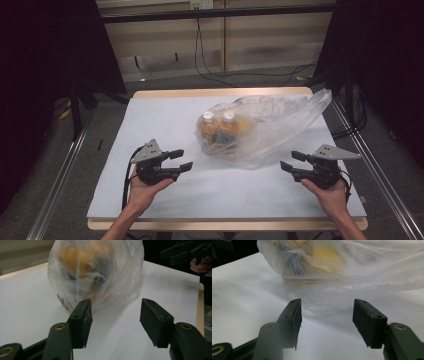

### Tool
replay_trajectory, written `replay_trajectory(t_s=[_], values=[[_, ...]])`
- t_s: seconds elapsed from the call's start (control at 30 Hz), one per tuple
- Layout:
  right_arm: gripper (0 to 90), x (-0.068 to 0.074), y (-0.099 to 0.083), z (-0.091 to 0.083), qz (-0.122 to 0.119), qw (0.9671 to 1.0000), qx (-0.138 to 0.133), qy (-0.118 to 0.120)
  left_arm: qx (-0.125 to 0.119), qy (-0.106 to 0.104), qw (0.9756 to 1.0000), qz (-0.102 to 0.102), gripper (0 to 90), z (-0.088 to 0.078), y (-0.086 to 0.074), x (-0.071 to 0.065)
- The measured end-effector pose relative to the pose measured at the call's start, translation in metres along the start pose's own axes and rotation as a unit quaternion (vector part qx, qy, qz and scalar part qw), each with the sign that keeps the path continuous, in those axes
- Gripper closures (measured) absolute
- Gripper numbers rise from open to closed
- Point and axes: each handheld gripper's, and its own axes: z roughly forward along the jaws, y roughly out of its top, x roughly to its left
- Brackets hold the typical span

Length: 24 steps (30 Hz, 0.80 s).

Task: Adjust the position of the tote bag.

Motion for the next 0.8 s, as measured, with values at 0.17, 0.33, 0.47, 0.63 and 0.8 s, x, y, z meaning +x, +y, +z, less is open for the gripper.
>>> replay_trajectory(t_s=[0.17,0.33,0.47,0.63,0.8], values=[[40.8,-0.01,0.008,-0.005,0.003,0.9999,-0.008,-0.007,-0.007,-0.013,0.9998,0.011,43.8,0.016,0.018,-0.001],[41.0,-0.02,0.013,-0.007,0.01,0.9998,-0.012,-0.015,-0.014,-0.021,0.9995,0.019,43.8,0.027,0.034,-0.002],[42.0,-0.025,0.017,-0.007,0.011,0.9996,-0.016,-0.021,-0.016,-0.03,0.9991,0.025,45.7,0.035,0.046,-0.003],[44.6,-0.036,0.022,-0.007,0.022,0.9993,-0.017,-0.026,-0.02,-0.052,0.9979,0.035,46.3,0.048,0.06,-0.002],[46.5,-0.045,0.026,-0.007,0.023,0.9991,-0.016,-0.031,-0.018,-0.061,0.9971,0.041,46.2,0.059,0.072,-0.002]])
